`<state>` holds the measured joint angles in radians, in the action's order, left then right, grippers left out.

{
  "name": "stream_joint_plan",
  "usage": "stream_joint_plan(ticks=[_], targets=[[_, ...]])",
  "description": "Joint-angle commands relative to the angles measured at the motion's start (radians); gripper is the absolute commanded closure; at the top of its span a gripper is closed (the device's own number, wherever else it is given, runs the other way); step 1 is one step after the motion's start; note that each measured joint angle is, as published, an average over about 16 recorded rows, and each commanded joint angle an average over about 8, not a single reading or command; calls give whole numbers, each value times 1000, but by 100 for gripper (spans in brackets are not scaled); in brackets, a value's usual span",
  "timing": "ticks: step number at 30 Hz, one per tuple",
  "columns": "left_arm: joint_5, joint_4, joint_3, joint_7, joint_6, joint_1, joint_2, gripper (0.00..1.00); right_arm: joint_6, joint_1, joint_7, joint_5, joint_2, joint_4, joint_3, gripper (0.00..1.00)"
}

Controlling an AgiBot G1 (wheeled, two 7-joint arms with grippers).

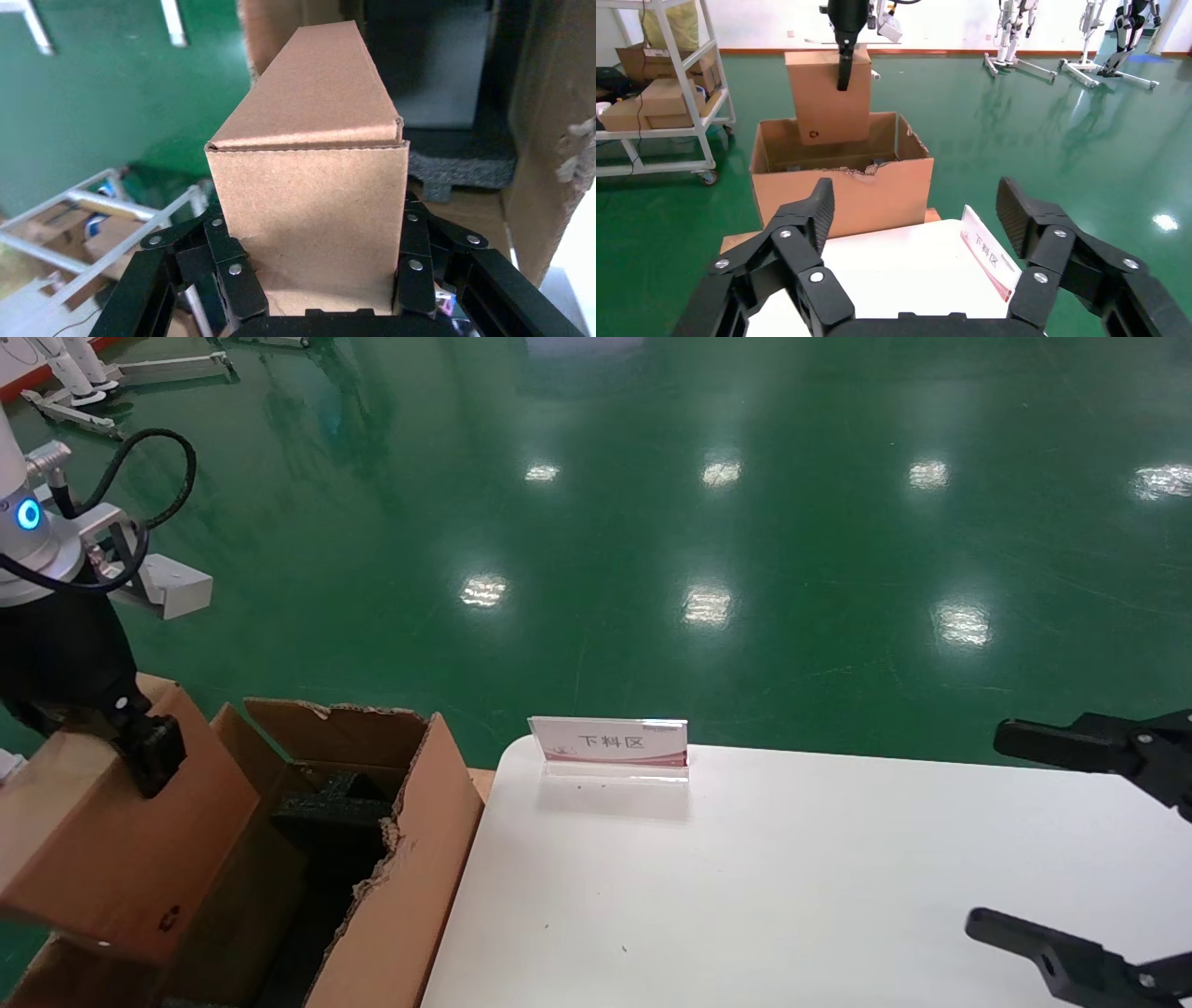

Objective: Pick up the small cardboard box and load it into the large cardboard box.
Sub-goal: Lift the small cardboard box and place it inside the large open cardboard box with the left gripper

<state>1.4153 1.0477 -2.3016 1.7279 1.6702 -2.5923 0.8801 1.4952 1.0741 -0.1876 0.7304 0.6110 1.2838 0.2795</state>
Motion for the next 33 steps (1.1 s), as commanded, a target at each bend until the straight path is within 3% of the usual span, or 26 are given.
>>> stream_joint_plan(ticks=[1, 33], targets=[[-6, -24, 5, -19, -9, 9, -9, 100, 0, 0, 0, 0, 0, 0, 0, 0], [-101, -449, 59, -305, -63, 290, -21, 100, 0, 0, 0, 0, 0, 0, 0, 0]])
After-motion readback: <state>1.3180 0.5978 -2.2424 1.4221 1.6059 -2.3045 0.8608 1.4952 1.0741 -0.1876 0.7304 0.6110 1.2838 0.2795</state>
